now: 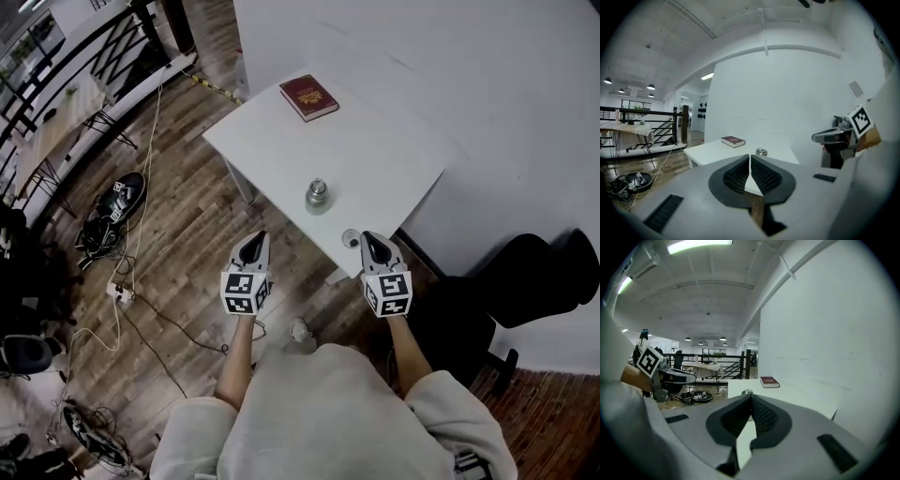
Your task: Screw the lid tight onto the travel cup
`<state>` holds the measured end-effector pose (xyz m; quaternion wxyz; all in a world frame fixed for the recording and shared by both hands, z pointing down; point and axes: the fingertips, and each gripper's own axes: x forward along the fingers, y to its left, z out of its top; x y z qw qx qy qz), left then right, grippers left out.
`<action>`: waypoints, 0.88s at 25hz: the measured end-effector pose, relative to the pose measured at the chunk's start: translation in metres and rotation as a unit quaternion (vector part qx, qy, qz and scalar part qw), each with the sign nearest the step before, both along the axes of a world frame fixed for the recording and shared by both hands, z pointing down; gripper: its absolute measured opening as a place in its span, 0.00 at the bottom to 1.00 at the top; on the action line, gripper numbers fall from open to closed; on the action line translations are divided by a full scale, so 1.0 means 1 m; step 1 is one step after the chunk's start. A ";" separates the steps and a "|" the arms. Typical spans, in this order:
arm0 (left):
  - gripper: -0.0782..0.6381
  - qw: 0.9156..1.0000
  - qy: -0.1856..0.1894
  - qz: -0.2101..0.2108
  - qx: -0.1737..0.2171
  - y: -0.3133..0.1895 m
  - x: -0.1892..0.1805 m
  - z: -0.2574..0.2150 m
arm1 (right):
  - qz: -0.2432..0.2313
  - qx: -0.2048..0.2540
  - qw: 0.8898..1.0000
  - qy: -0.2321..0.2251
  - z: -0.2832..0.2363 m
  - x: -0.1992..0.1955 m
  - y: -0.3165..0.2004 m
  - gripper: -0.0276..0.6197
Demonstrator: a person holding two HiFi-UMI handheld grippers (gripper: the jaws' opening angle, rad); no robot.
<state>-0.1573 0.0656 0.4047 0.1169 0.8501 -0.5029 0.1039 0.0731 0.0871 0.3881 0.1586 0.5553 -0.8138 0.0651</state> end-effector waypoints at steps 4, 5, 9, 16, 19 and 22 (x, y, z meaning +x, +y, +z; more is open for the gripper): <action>0.13 1.000 0.001 0.014 -0.003 -0.028 -0.001 0.006 | 0.007 -0.007 1.000 0.006 0.007 -0.004 -0.019 0.04; 0.13 1.000 0.001 0.018 -0.003 -0.033 0.001 0.007 | 0.009 -0.009 1.000 0.007 0.009 -0.003 -0.022 0.04; 0.13 0.999 -0.002 0.033 -0.008 -0.046 0.012 0.014 | 0.010 -0.018 1.000 0.008 0.019 0.002 -0.033 0.04; 0.13 0.999 -0.005 0.036 -0.020 -0.053 0.027 0.027 | -0.011 -0.029 0.999 0.007 0.031 0.002 -0.046 0.04; 0.13 0.999 -0.007 0.032 -0.025 -0.056 0.034 0.032 | -0.022 -0.033 0.999 0.000 0.035 0.003 -0.055 0.04; 0.13 0.999 -0.010 0.022 -0.029 -0.063 0.042 0.039 | -0.040 -0.033 0.999 -0.004 0.042 0.005 -0.067 0.04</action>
